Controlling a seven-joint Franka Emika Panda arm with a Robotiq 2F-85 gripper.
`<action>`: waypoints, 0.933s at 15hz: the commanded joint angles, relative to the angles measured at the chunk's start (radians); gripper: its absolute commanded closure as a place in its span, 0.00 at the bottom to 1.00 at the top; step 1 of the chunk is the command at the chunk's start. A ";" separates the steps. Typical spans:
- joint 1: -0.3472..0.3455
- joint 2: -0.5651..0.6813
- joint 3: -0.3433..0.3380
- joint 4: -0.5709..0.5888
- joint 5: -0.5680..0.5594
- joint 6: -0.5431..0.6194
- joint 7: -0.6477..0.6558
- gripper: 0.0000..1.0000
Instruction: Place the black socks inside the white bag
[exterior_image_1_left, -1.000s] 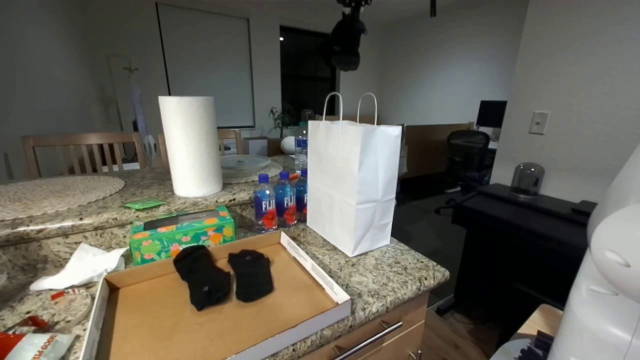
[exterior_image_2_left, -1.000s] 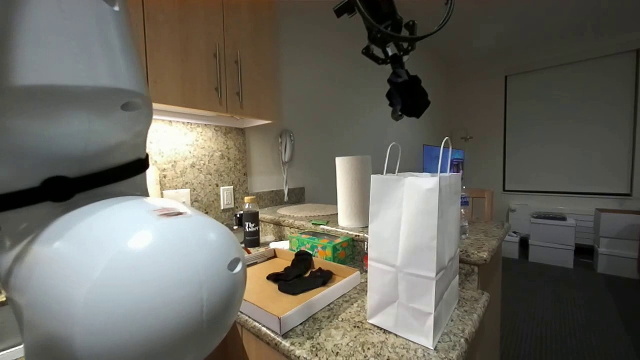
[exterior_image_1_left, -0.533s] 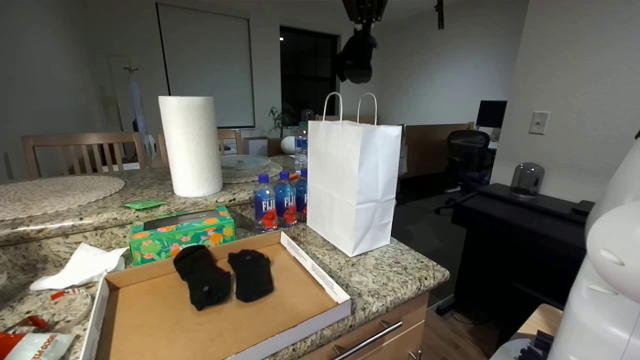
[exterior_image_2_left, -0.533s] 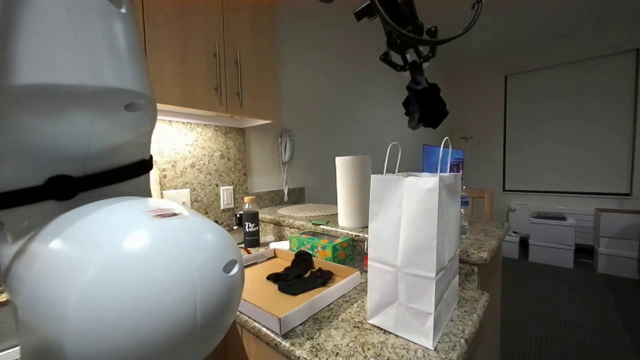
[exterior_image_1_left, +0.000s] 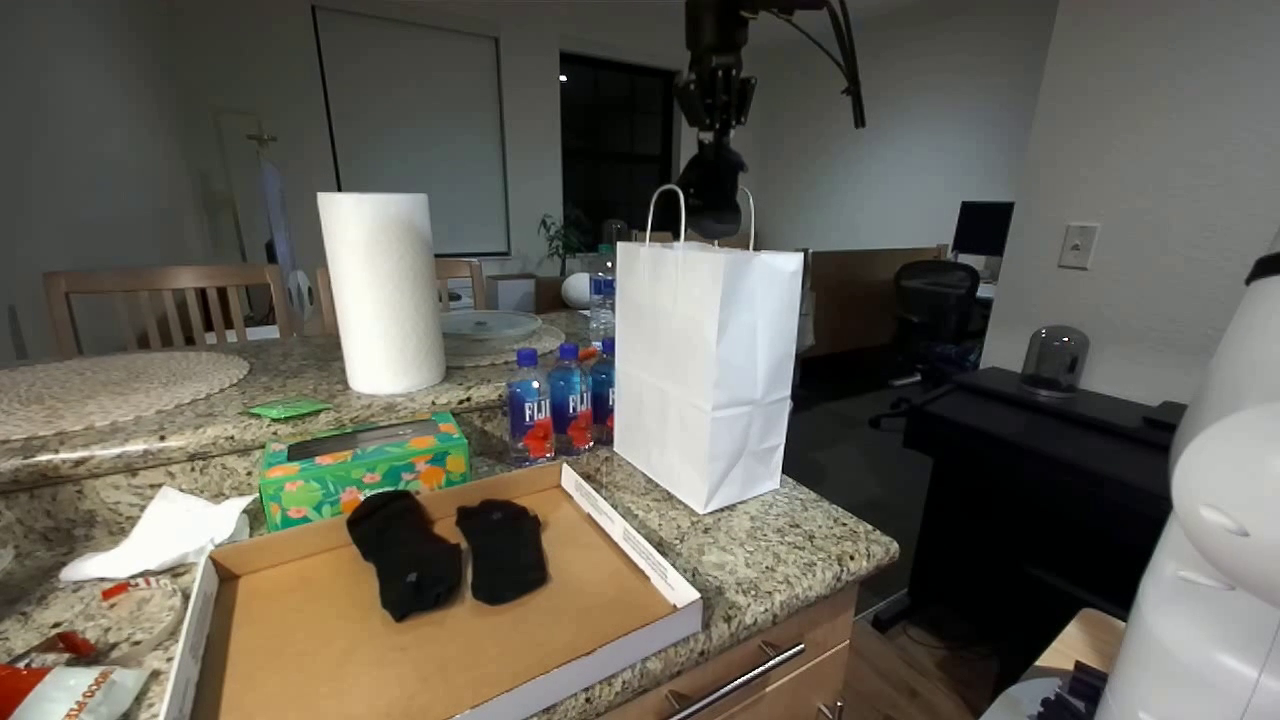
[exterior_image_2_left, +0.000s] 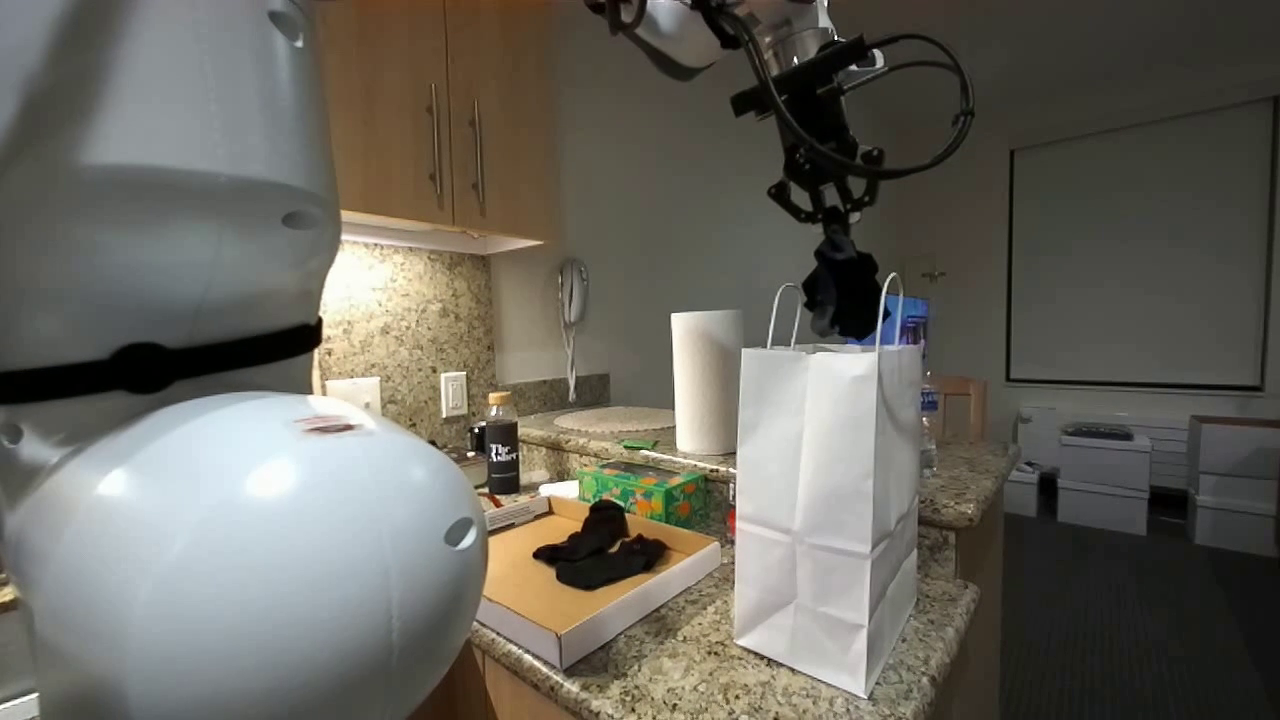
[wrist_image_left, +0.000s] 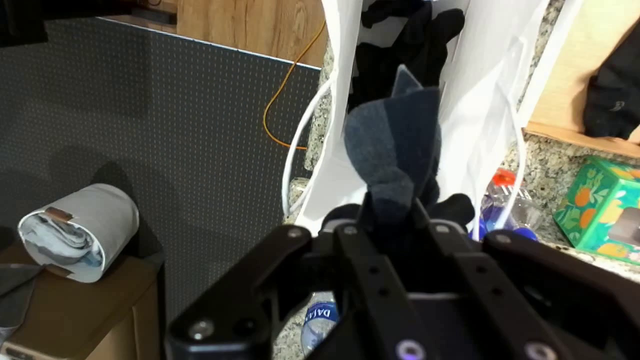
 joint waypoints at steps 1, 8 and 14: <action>-0.015 -0.004 0.011 -0.027 0.018 -0.023 -0.057 0.61; -0.007 0.010 0.023 0.065 0.038 -0.063 -0.069 0.18; 0.058 0.038 0.111 0.219 0.081 -0.182 -0.086 0.00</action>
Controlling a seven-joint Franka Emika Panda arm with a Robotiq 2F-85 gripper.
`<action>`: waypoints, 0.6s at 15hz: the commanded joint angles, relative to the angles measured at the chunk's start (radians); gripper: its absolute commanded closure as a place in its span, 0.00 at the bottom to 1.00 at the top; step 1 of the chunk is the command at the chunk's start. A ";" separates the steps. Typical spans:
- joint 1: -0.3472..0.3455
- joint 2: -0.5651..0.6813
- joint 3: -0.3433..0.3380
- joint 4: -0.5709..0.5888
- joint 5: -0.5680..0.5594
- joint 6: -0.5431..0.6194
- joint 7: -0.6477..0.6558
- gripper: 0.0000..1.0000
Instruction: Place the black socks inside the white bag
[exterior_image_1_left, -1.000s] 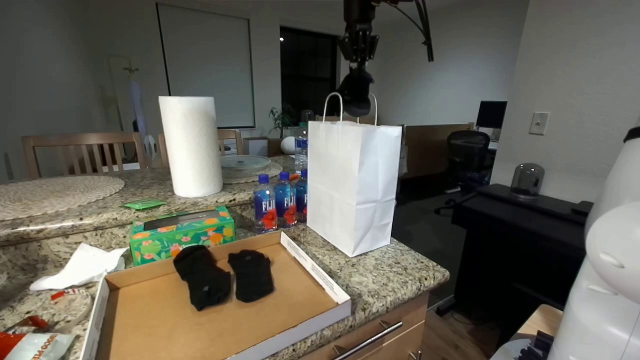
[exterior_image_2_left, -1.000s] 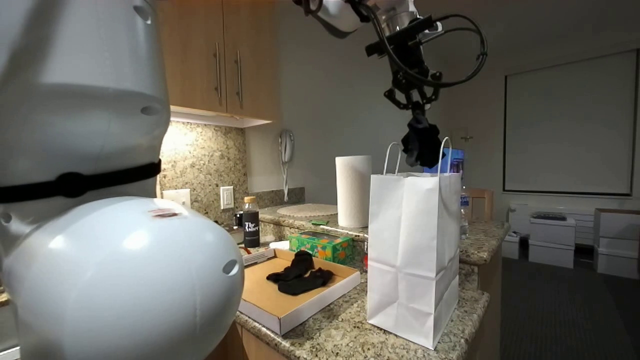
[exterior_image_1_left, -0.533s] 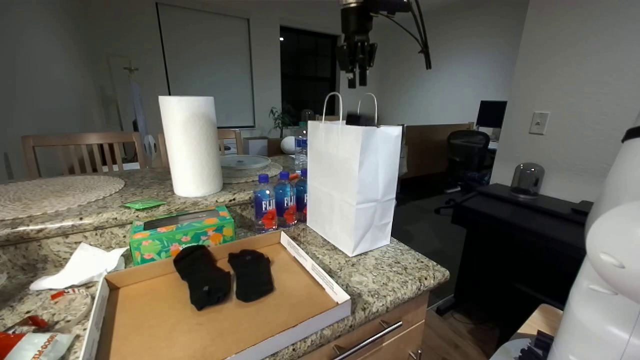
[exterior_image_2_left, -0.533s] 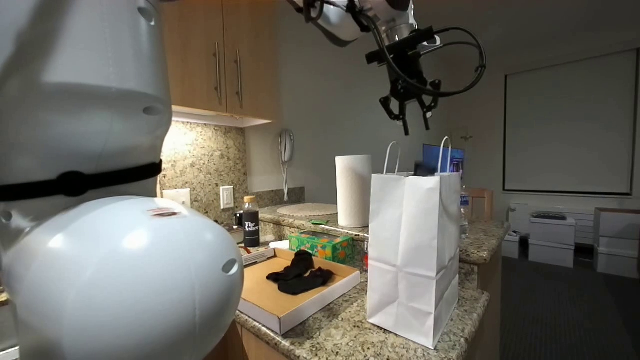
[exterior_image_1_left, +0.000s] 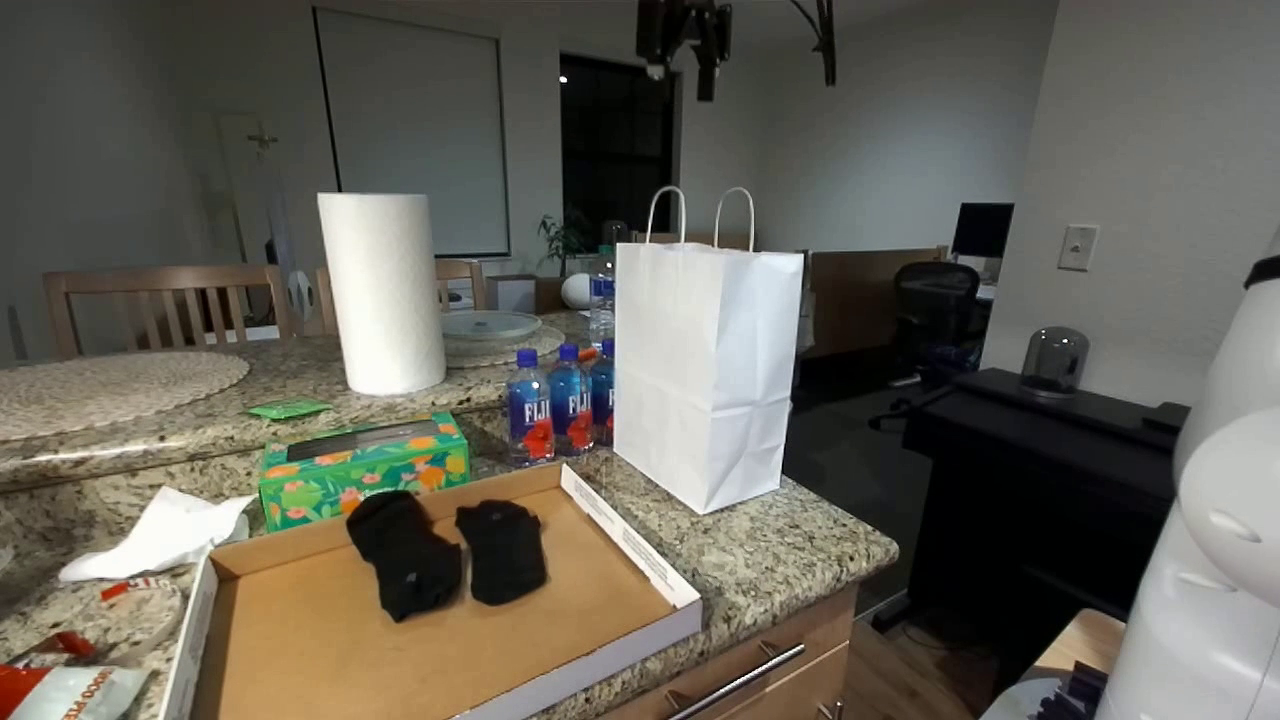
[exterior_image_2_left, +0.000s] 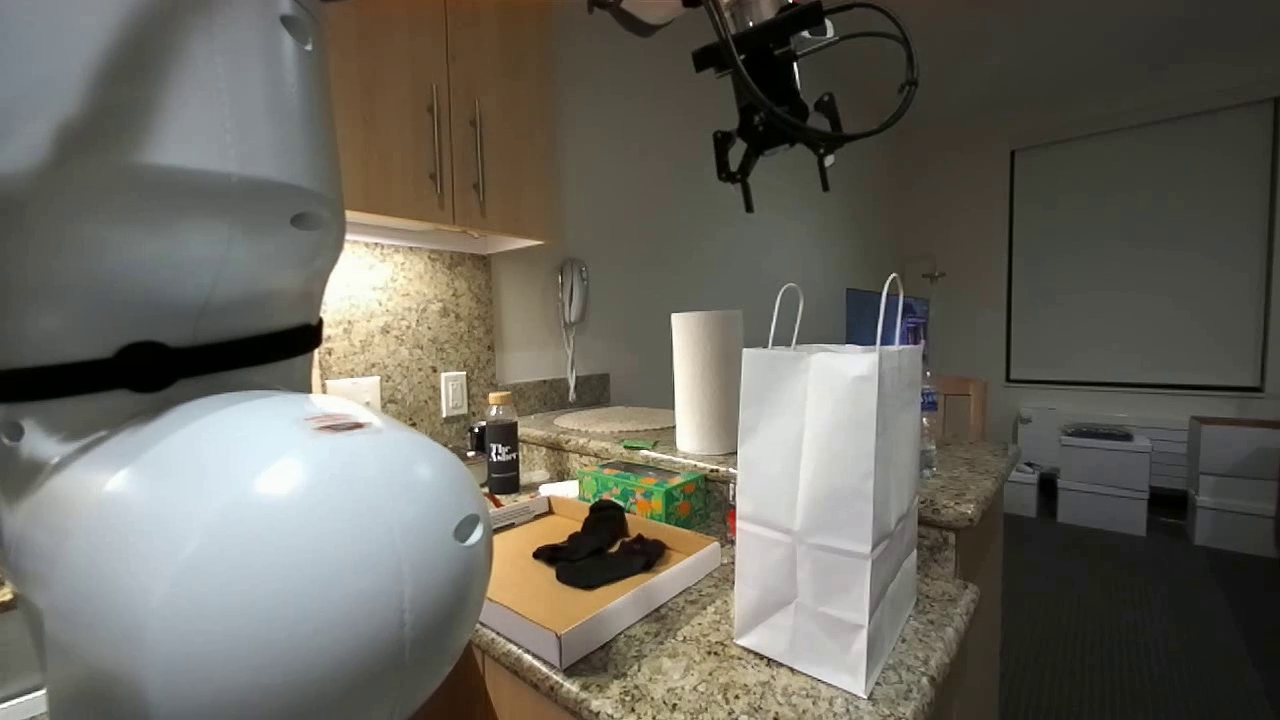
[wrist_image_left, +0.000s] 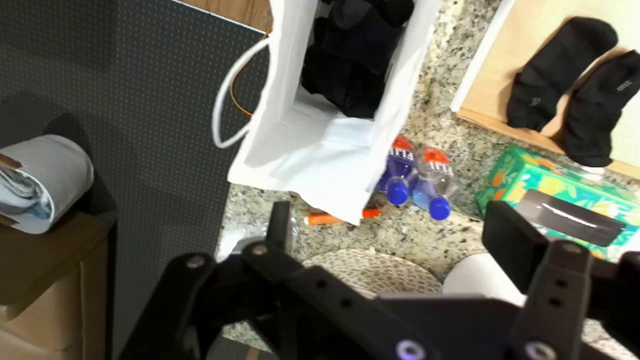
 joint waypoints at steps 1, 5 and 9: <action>0.049 0.033 0.067 0.064 0.034 -0.075 -0.024 0.00; 0.133 0.073 0.146 0.026 0.074 -0.066 0.000 0.00; 0.191 0.135 0.195 -0.045 0.107 -0.012 0.076 0.00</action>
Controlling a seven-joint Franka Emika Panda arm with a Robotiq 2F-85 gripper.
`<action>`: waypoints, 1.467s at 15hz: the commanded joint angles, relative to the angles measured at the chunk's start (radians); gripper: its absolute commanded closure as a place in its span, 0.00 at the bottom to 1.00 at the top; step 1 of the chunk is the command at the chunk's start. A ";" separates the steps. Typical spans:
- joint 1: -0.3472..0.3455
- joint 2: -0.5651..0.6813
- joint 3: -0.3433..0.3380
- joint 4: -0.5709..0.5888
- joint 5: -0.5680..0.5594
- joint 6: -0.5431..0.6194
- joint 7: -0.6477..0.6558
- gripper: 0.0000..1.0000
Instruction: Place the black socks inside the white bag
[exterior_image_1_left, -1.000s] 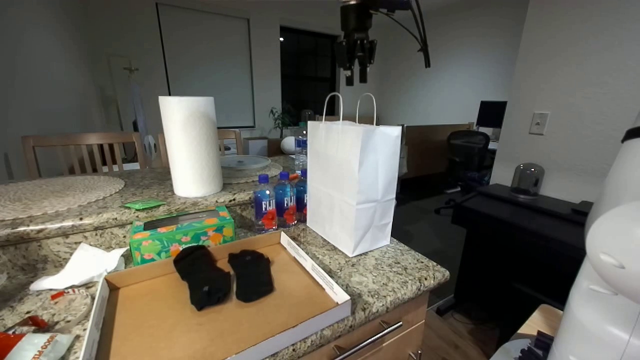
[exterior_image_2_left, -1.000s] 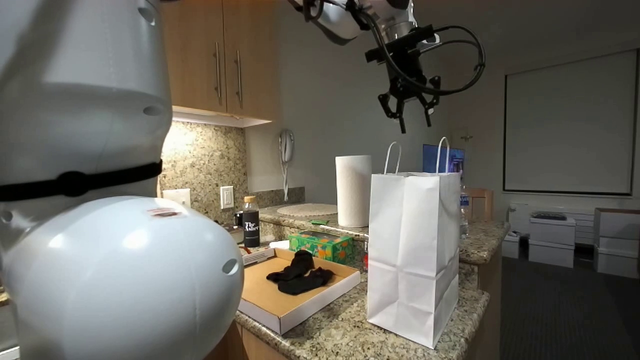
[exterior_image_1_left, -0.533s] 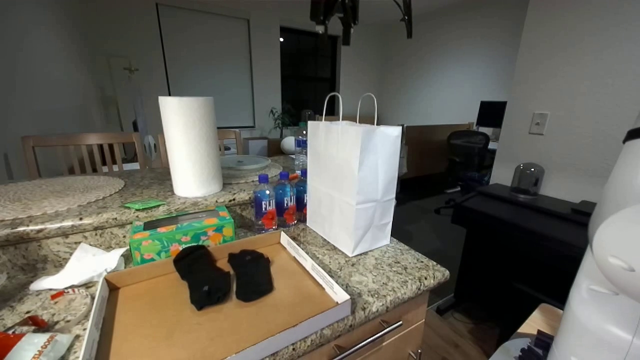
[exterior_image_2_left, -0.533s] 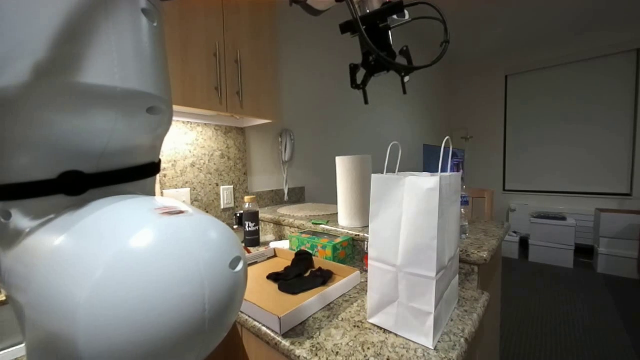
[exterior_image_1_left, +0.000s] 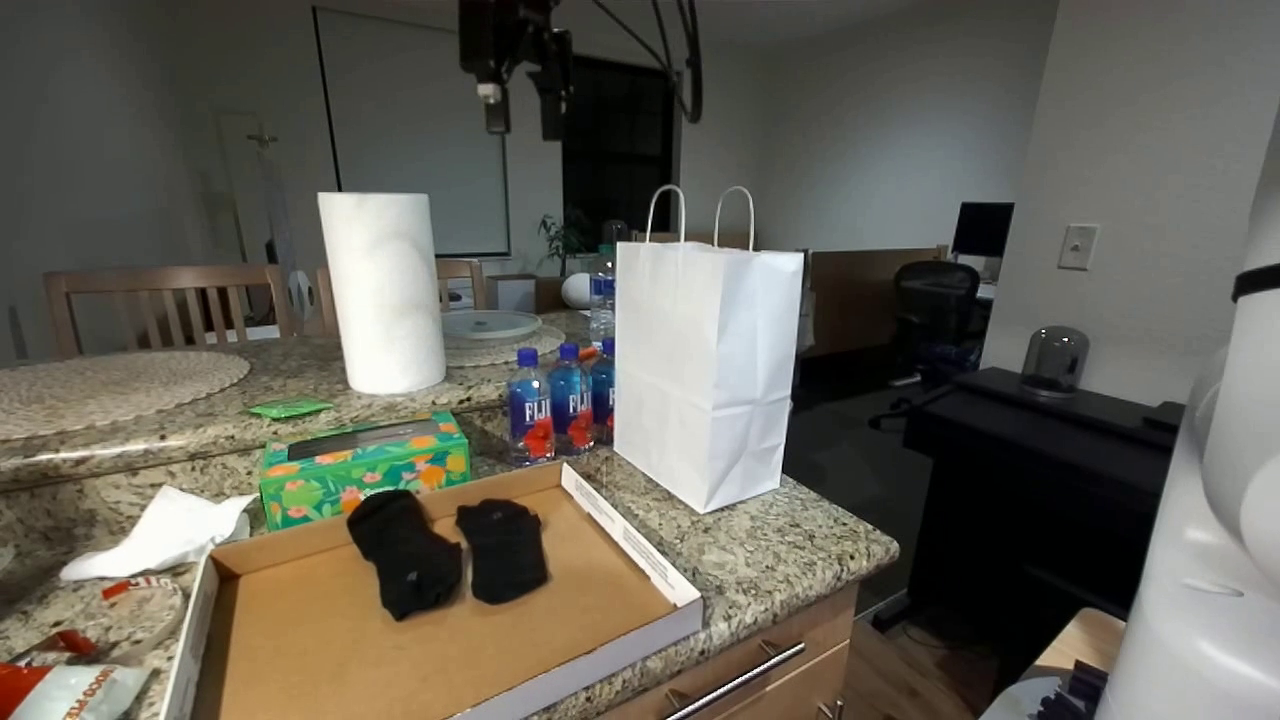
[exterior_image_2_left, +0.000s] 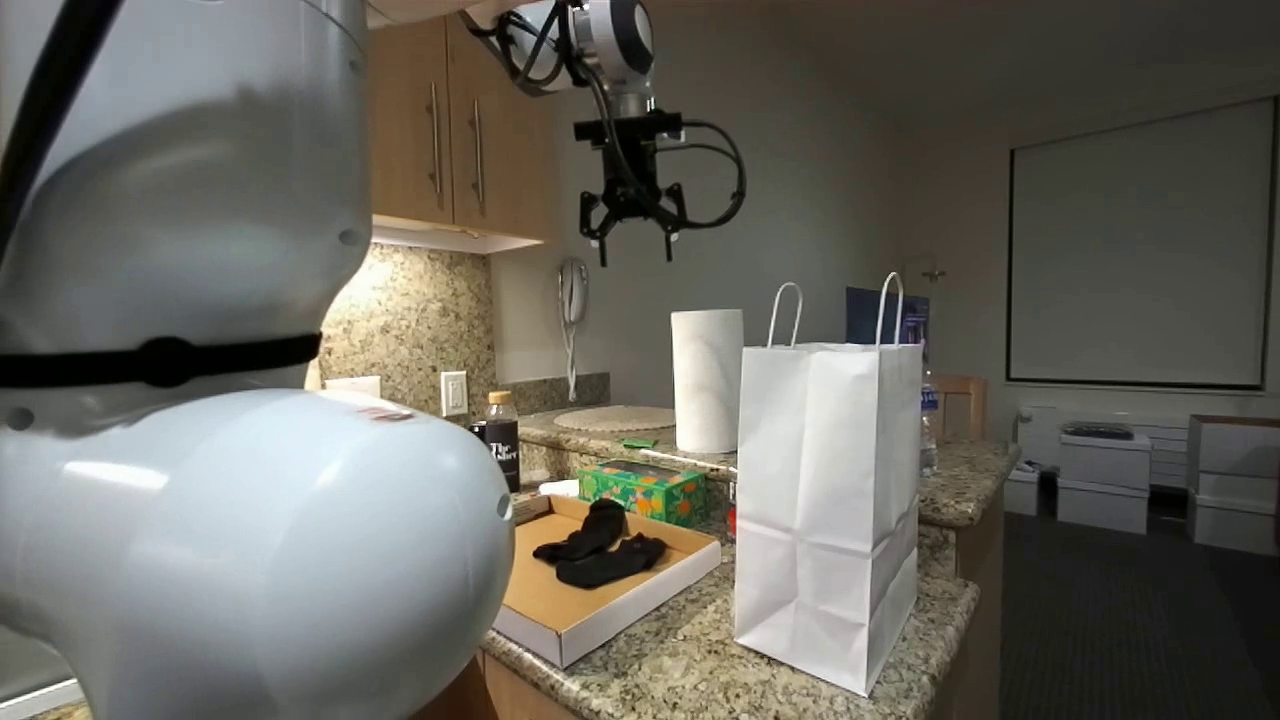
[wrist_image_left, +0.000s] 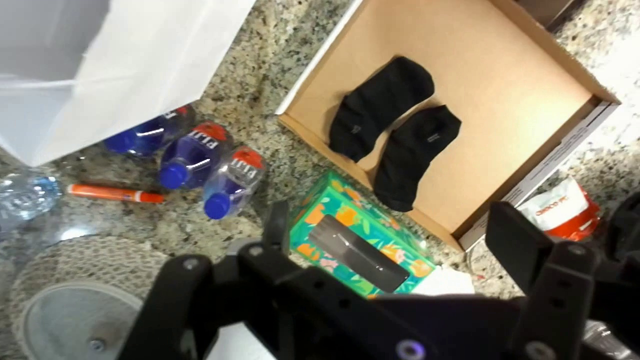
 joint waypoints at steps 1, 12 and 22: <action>0.031 0.045 0.025 -0.086 0.040 0.061 0.088 0.00; 0.083 0.215 0.036 -0.476 0.133 0.688 0.548 0.00; 0.159 0.441 -0.015 -0.497 0.106 0.878 0.649 0.00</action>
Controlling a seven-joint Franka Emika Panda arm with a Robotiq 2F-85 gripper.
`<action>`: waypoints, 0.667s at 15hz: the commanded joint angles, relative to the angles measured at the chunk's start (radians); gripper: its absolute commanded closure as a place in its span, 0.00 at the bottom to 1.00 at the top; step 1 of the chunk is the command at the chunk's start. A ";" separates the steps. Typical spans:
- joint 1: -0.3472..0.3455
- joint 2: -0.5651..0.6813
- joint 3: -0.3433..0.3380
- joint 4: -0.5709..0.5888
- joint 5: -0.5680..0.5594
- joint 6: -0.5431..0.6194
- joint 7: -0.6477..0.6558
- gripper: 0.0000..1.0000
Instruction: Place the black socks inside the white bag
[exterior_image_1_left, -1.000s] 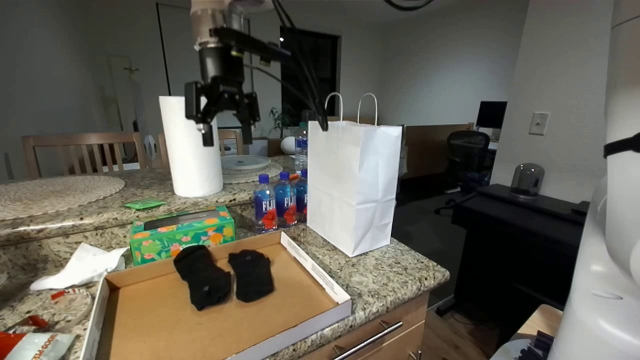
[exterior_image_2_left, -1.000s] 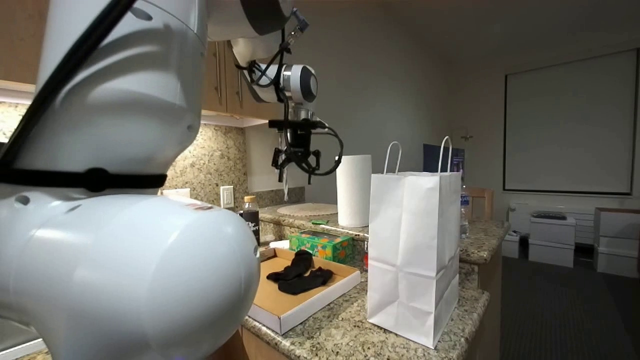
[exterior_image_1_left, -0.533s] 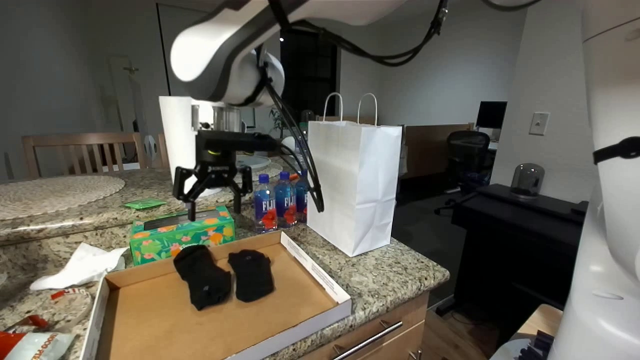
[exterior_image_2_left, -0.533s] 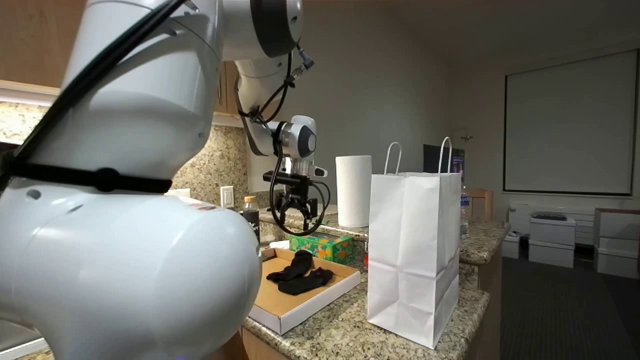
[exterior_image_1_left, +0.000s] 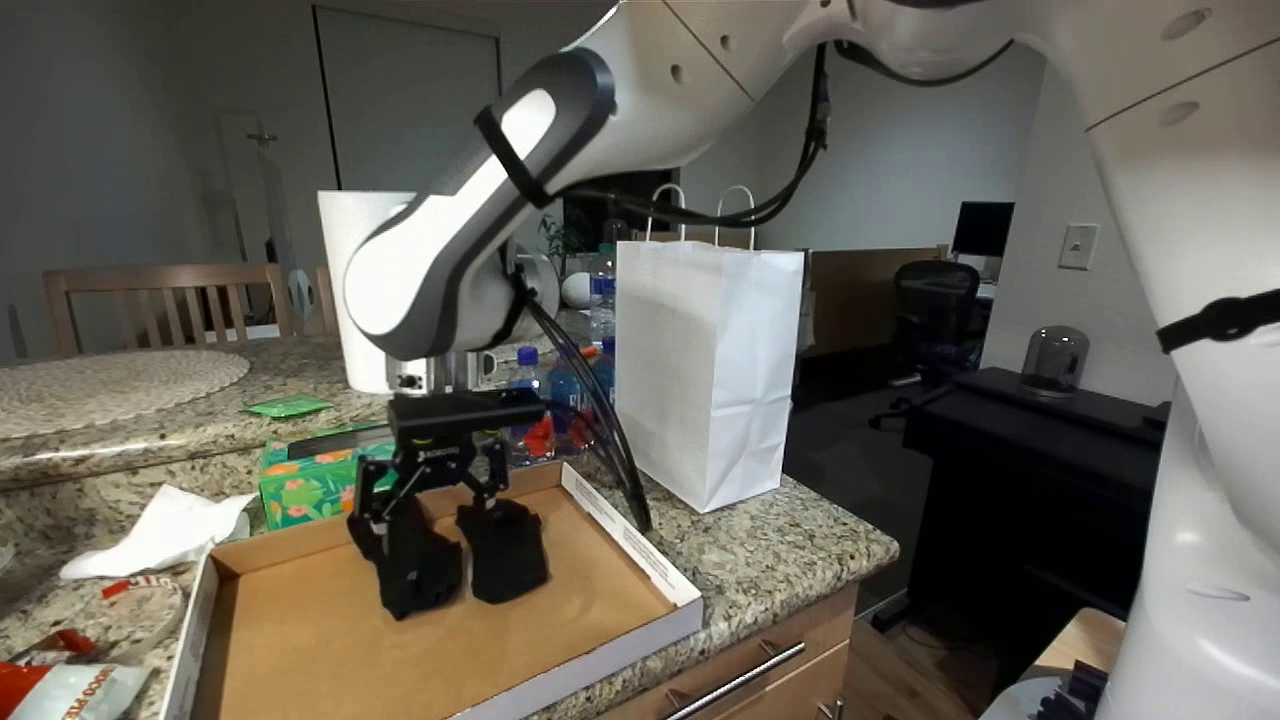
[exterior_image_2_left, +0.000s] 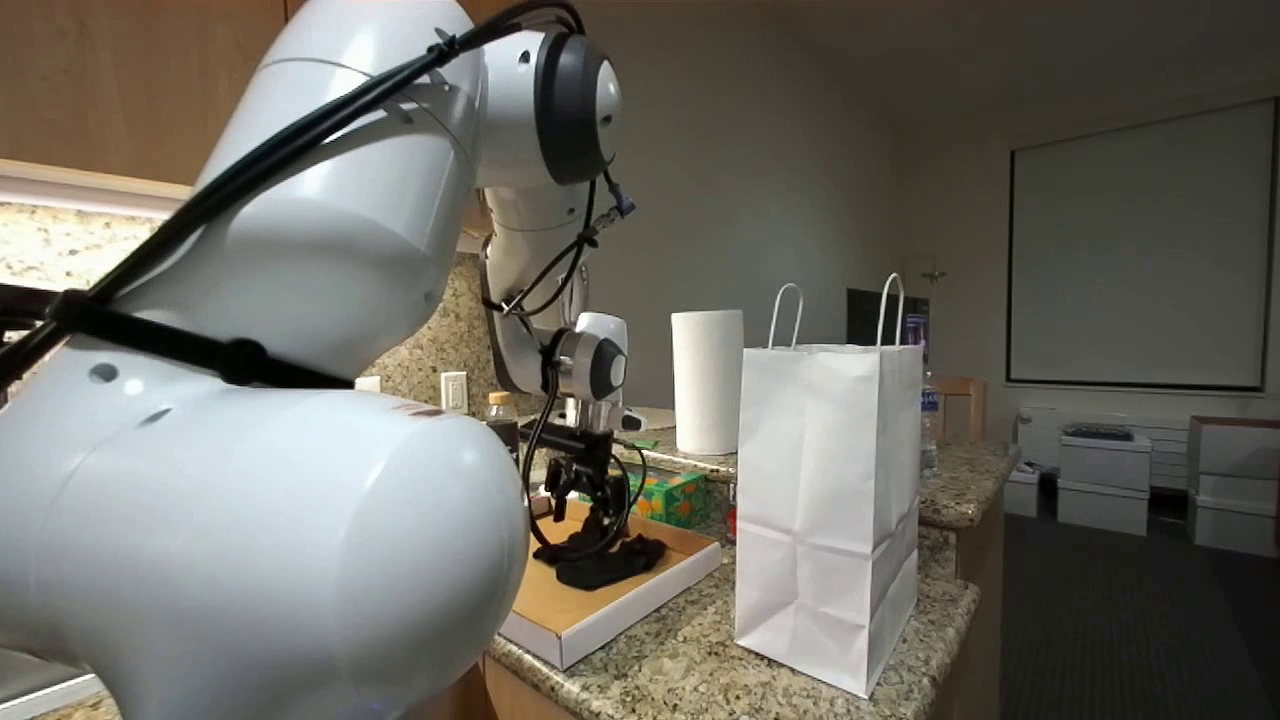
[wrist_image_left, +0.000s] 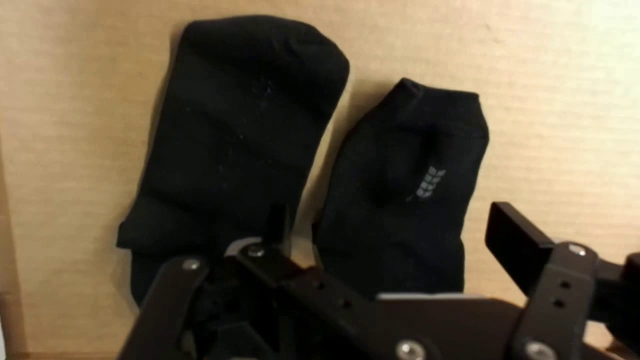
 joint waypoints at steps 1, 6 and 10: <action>0.036 0.045 -0.023 0.008 -0.024 0.036 0.040 0.00; 0.076 0.091 -0.037 0.037 -0.034 0.043 0.042 0.33; 0.092 0.074 -0.058 0.040 -0.056 0.022 0.052 0.60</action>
